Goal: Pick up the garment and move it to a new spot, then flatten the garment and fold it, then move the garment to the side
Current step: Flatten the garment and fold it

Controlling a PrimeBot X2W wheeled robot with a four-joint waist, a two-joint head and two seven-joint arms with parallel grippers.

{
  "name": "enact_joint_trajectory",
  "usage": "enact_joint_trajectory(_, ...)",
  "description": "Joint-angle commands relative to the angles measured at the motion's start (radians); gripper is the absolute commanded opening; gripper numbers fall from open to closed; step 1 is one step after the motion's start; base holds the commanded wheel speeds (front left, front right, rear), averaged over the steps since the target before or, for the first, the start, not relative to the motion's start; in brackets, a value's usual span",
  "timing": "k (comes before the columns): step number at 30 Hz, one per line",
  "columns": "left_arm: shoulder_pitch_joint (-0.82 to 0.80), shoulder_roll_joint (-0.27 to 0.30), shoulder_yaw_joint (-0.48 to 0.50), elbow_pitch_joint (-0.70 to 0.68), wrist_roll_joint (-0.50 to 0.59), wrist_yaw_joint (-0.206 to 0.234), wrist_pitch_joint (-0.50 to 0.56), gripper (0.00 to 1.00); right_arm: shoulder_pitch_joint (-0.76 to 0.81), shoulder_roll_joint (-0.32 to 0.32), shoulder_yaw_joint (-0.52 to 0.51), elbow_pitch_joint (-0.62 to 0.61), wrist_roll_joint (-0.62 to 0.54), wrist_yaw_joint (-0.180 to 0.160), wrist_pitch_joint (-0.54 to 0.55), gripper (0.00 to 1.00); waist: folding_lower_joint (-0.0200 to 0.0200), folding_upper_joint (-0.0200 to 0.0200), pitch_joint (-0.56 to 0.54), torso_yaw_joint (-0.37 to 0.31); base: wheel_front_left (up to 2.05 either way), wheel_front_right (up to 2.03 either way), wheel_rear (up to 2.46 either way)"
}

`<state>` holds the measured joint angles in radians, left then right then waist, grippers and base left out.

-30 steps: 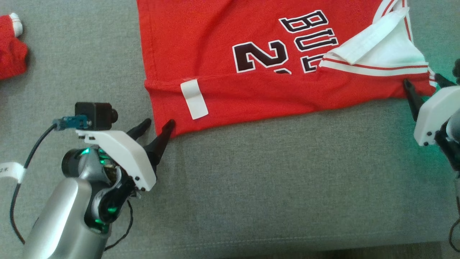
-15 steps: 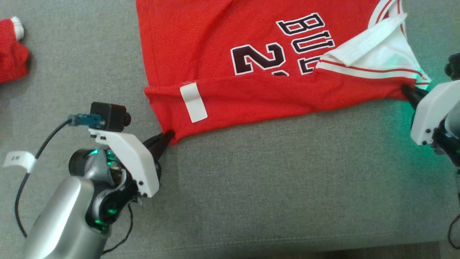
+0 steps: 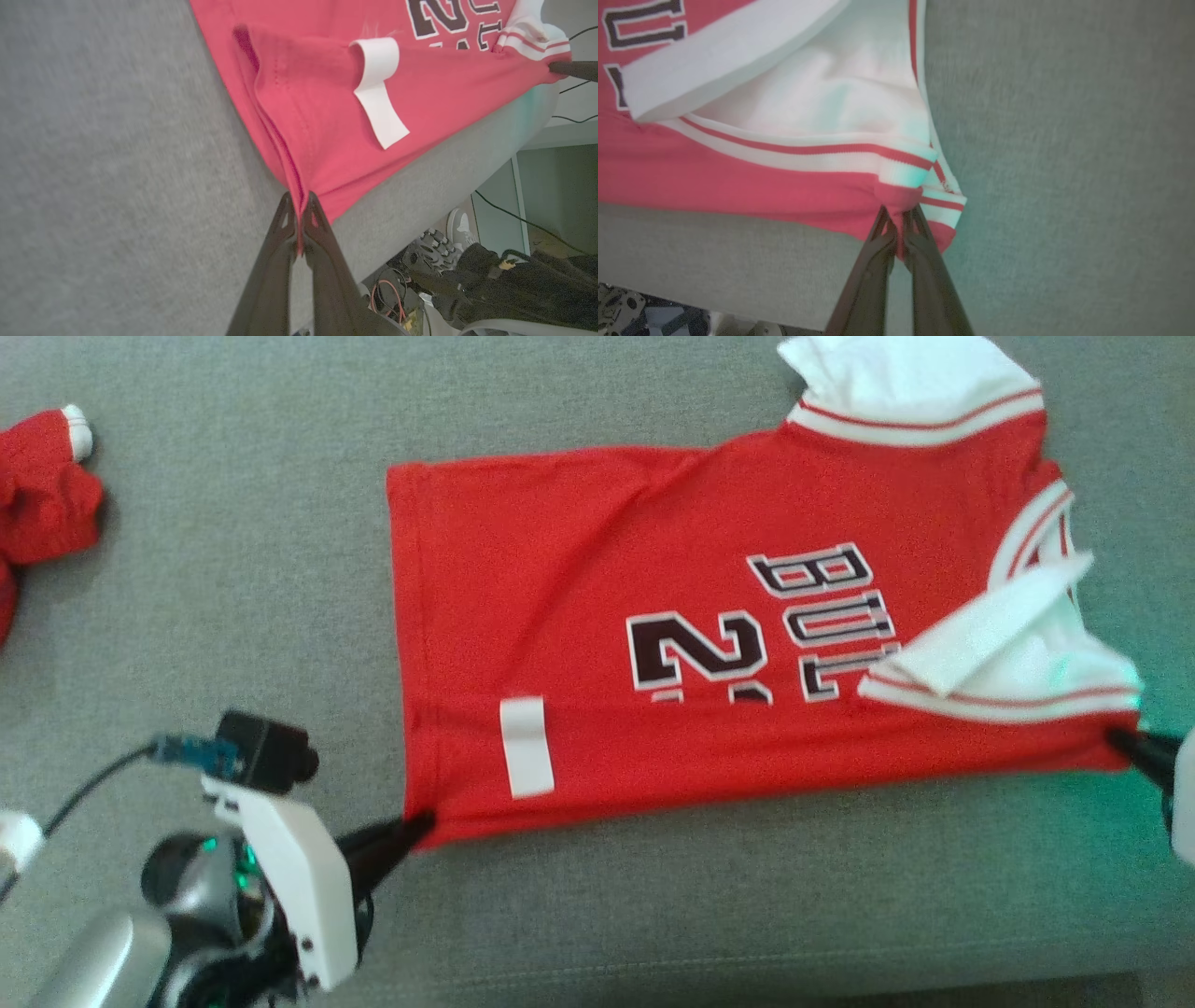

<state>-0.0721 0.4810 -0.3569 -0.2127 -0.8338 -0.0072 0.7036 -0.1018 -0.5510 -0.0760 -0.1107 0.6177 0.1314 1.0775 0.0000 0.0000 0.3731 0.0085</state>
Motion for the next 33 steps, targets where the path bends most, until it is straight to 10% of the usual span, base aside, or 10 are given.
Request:
enact_joint_trajectory(1,0.012,0.037,0.052,-0.037,-0.001,0.010,-0.007,0.00,0.042,-0.052,-0.019,-0.062,-0.001,-0.001,0.014,0.00,0.0000,0.0000,0.007,0.000,0.00,0.00,0.00)
enact_joint_trajectory(3,0.031,0.021,0.047,-0.035,0.004,0.020,-0.025,0.00,0.069,-0.044,-0.021,-0.081,-0.013,-0.001,0.006,0.19,0.0000,0.0000,0.011,0.002,0.00,0.00,0.00)
enact_joint_trajectory(4,0.035,0.015,0.040,-0.034,0.011,0.021,-0.033,0.00,0.079,-0.043,-0.014,-0.090,-0.020,-0.001,-0.003,0.65,0.0000,0.0000,0.014,0.004,0.00,0.00,0.00)
enact_joint_trajectory(5,0.036,0.006,0.034,-0.031,0.017,0.024,-0.043,0.28,0.086,-0.041,-0.007,-0.093,-0.025,-0.001,-0.012,1.00,0.0000,0.0000,0.015,0.006,0.00,0.00,0.00)
enact_joint_trajectory(6,0.035,-0.004,0.030,-0.029,0.022,0.026,-0.053,0.76,0.090,-0.038,-0.004,-0.093,-0.032,-0.001,-0.021,1.00,0.0000,0.0000,0.016,0.008,0.00,0.00,0.00)
enact_joint_trajectory(7,0.032,-0.010,0.026,-0.027,0.031,0.028,-0.063,1.00,0.090,-0.035,-0.006,-0.092,-0.040,-0.001,-0.032,1.00,0.0000,0.0000,0.016,0.010,0.00,0.00,0.00)
enact_joint_trajectory(21,-0.179,0.022,0.114,-0.091,0.140,0.091,-0.117,1.00,-0.199,-0.110,-0.068,-0.196,-0.037,-0.001,-0.066,1.00,0.0000,0.0000,0.123,0.049,0.00,0.00,0.00)
enact_joint_trajectory(33,-0.619,-0.166,-0.035,0.265,0.236,0.036,-0.170,1.00,-0.728,0.021,0.144,0.230,-0.266,-0.001,-0.198,1.00,0.0000,0.0000,0.247,0.153,0.00,0.00,0.00)
